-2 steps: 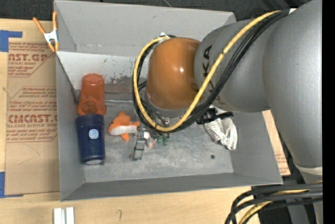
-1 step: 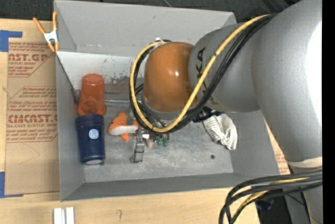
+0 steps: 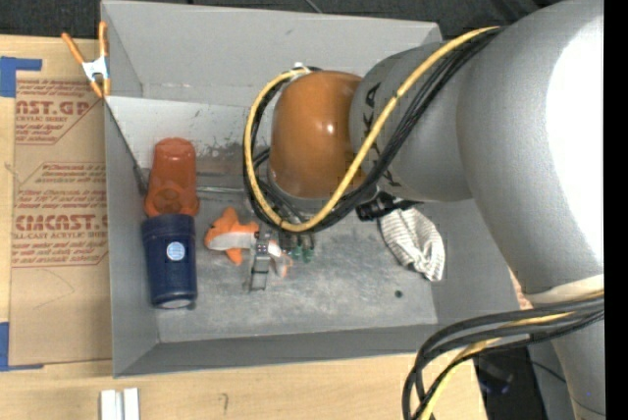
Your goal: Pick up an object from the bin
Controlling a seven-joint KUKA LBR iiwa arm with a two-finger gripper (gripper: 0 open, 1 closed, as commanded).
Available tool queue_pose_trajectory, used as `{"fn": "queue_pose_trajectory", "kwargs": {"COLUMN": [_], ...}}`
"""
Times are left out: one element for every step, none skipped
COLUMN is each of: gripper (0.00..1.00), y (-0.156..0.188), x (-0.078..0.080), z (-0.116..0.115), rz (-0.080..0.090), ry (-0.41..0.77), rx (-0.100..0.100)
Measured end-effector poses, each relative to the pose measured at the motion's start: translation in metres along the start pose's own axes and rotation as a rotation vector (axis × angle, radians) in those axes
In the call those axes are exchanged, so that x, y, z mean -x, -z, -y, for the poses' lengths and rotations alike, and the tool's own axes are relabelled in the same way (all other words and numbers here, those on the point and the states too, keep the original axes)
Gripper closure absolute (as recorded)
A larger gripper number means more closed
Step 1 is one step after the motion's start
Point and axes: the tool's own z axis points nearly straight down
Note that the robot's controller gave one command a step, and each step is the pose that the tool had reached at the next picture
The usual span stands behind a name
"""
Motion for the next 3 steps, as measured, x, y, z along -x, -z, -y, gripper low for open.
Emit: {"fn": "queue_pose_trajectory", "kwargs": {"gripper": [1.00, 1.00, 1.00], "y": [-0.040, -0.040, 0.103], "x": [0.028, 0.028, 0.021], "z": [0.045, 0.045, 0.039], "rz": [0.001, 0.001, 0.002], "ry": [0.106, 0.106, 0.130], "rx": [0.001, 0.001, -0.001]}}
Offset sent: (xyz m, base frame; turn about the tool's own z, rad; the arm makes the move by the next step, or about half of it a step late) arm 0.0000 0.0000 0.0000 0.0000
